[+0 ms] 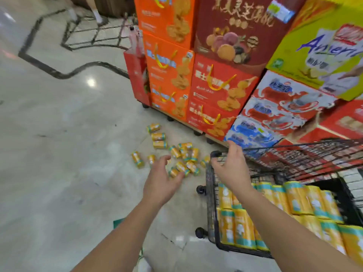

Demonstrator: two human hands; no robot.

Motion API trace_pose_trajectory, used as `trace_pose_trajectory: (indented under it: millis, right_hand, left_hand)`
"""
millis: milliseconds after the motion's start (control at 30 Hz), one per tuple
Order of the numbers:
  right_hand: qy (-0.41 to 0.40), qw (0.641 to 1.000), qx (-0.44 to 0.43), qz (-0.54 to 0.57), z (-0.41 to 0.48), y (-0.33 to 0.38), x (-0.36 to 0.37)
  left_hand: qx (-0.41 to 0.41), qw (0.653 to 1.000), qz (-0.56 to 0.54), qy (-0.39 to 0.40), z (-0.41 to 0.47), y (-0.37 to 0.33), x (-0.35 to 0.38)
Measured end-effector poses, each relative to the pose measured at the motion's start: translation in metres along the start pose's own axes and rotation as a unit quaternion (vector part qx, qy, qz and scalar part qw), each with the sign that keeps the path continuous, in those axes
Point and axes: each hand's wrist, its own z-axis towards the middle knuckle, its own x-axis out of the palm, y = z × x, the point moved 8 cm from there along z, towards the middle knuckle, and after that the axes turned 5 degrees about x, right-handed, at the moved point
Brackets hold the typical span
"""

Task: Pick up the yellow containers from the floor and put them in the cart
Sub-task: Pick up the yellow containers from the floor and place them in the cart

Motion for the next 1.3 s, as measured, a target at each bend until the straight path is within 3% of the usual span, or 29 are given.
trace_pose_trajectory:
  millis: [200,433,600,767,1067,1300]
  right_hand:
    - [0.053,0.996,-0.065,-0.02,-0.001,0.132,0.079]
    - [0.136,0.99,-0.026,-0.037,0.042,0.149,0.189]
    - [0.2,0.979,0.008,-0.032,0.121,0.161,0.284]
    - [0.245,0.966,0.038,-0.079,0.227,0.146,0.408]
    - [0.287,0.941,0.141,-0.108,0.336,0.038,0.68]
    - [0.254,0.941,0.212,-0.078,0.377,-0.04,0.842]
  left_hand:
    - [-0.056,0.997,0.018,-0.049,0.043,0.066,-0.128]
    - [-0.135,0.99,0.039,-0.017,0.116,0.147,-0.153]
    - [-0.18,0.981,0.071,0.007,0.211,0.207,-0.145]
    - [-0.225,0.97,0.087,0.044,0.321,0.299,-0.092]
    - [-0.263,0.949,0.1,0.142,0.465,0.556,0.08]
    - [-0.34,0.929,0.089,0.117,0.512,0.73,0.177]
